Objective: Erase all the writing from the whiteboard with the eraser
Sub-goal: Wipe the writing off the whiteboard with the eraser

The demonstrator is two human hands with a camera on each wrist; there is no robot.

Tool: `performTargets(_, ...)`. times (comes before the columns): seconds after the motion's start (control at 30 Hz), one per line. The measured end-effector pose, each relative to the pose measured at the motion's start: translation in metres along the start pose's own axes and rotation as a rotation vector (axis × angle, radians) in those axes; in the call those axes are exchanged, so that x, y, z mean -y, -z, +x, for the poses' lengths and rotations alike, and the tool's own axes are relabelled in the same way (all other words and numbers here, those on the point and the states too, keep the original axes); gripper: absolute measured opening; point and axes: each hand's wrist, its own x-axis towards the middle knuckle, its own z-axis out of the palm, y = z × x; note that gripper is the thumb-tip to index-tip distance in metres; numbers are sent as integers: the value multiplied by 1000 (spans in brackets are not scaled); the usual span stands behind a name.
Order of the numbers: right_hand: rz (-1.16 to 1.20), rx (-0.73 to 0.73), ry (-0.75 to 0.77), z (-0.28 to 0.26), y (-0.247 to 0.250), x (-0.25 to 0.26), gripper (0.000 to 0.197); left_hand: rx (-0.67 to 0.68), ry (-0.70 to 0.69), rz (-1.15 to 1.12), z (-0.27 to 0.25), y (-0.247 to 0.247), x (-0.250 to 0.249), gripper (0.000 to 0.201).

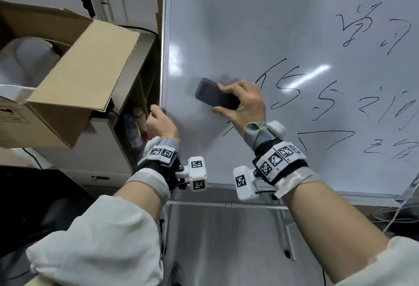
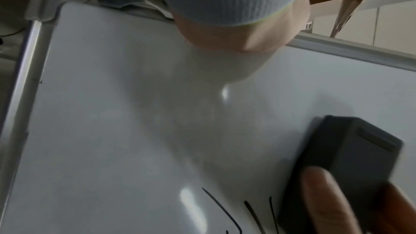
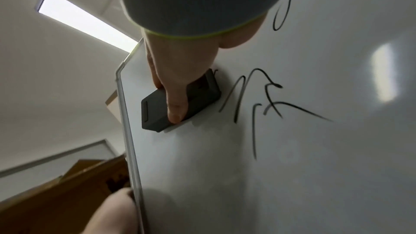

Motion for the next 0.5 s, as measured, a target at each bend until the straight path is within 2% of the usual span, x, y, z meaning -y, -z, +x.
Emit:
performTargets(0.13,33,229,18,-55,-28,-5,54,-18,-24,29,7,-3,6,50)
performTargets(0.2,62,270,1,-61,-30,-6,54,-55,-21,38,7,-5,5,49)
performTargets(0.27,61,221,-9,-43,-17,-8,55,-94,5,2,8,-10,1,47)
performTargets(0.4,31,-82,-90,16,30,-19,55,-169,96,-34,2,-18,-7,49)
performTargets(0.5,32,-84,-116,20,40,-28,54,-211,88,9,-3,-22,-2,51)
